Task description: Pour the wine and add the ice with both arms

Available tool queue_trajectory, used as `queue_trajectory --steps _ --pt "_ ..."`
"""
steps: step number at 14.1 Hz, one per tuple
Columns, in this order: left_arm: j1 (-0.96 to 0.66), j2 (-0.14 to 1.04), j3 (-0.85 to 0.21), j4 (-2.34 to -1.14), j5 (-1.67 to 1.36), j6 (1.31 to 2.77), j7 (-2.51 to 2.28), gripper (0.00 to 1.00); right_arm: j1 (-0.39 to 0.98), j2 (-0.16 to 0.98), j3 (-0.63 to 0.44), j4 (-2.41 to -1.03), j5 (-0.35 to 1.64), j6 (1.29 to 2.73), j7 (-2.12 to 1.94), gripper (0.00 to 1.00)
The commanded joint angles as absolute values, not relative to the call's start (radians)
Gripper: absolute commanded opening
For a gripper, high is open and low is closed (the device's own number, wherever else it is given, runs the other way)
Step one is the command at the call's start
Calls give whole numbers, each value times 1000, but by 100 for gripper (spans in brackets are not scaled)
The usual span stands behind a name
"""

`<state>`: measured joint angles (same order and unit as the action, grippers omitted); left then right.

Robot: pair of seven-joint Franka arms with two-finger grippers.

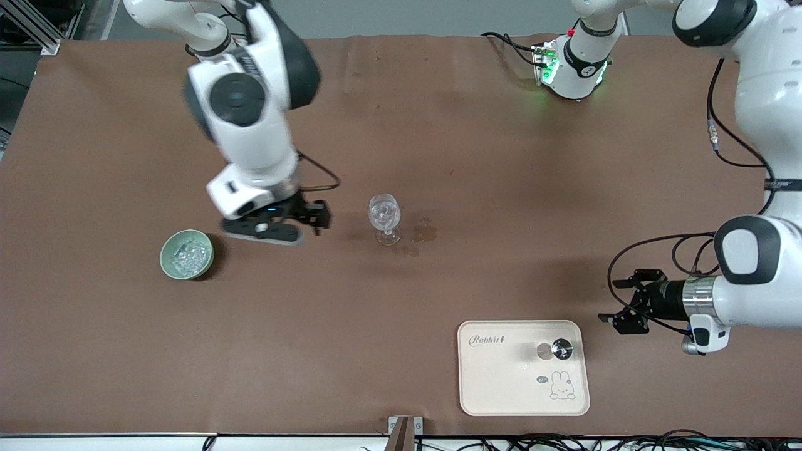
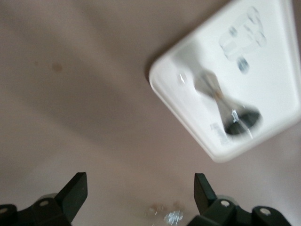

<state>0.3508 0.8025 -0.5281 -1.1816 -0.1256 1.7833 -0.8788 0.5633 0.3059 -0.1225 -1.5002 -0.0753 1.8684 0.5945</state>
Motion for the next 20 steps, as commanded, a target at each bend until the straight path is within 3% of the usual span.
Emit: queue_trajectory --steps 1,9,11,13,20 --pt "348 672 -535 -1219 -86 1723 -847 100 445 160 -100 -1656 -81 1876 462 100" --pt "273 419 -536 -1229 92 1612 -472 100 217 -80 -101 -1916 -83 1878 293 100" --pt "130 327 -345 -1270 92 1606 -353 100 158 -135 -101 -1963 -81 1875 194 100" --pt "-45 194 -131 -1386 78 1602 -250 100 106 -175 -101 -1988 -81 1861 97 100" --pt "-83 -110 -60 -1695 17 1601 -137 100 57 -170 -146 -1795 -71 1709 26 99"
